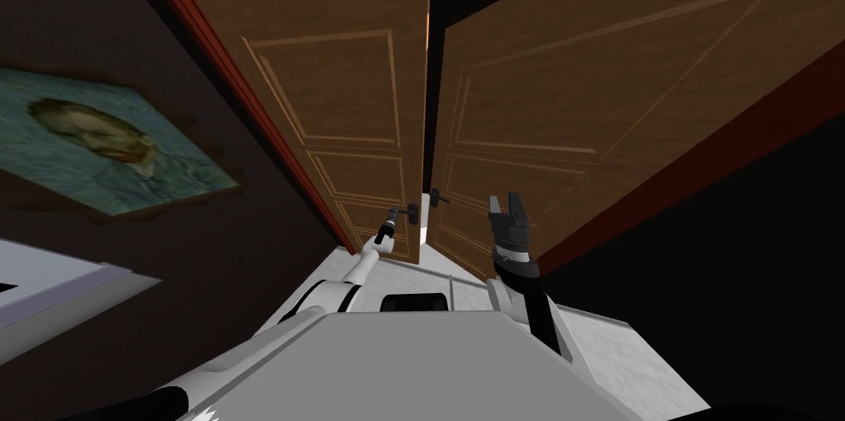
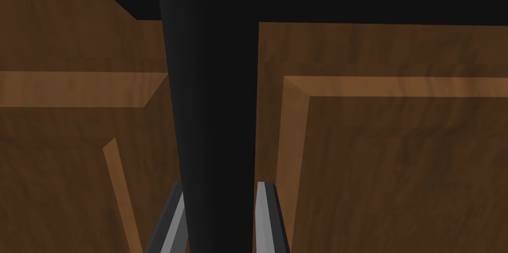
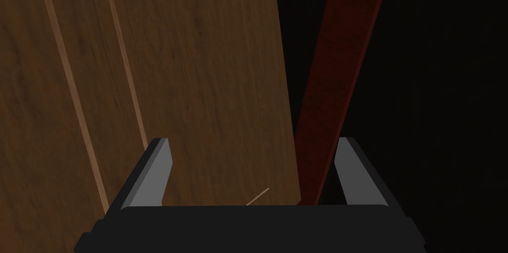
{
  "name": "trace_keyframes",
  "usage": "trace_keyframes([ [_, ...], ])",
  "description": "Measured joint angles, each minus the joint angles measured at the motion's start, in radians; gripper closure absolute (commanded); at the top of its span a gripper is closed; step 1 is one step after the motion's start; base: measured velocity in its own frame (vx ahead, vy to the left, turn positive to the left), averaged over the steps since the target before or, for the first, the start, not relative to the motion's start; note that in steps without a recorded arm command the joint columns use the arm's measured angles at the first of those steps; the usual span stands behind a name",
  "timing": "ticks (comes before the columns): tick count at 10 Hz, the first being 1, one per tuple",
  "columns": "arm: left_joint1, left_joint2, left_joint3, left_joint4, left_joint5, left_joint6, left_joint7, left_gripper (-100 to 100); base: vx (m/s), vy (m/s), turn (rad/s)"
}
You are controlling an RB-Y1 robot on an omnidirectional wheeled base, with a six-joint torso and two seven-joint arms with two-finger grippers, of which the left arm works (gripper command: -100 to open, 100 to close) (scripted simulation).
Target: Push the door open
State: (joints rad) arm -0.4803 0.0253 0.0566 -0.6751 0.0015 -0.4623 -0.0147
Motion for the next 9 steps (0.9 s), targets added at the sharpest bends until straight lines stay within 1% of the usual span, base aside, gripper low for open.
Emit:
trace_keyframes([
  [1,-0.03,0.002,0.023,0.061,0.006,-0.034,-0.013,100,0.008,0.015,-0.037],
  [2,-0.034,0.008,0.031,0.076,0.007,-0.044,-0.016,100,0.01,0.002,0.013],
  [4,-0.016,0.014,0.026,0.04,0.006,-0.016,-0.009,100,-0.006,-0.002,0.009],
  [5,-0.008,0.009,0.028,0.016,0.005,-0.005,-0.013,100,-0.003,0.007,-0.05],
  [6,-0.018,0.009,0.041,0.032,0.008,-0.014,-0.021,100,0.005,0.014,-0.057],
  [7,0.004,0.008,0.041,-0.001,0.006,-0.007,-0.024,100,0.01,0.01,-0.073],
  [8,0.018,0.01,0.046,-0.029,0.006,0.007,-0.026,100,0.013,0.002,-0.088],
  [9,0.003,0.009,0.068,-0.004,0.01,0.0,-0.038,100,0.014,0.006,-0.1],
])
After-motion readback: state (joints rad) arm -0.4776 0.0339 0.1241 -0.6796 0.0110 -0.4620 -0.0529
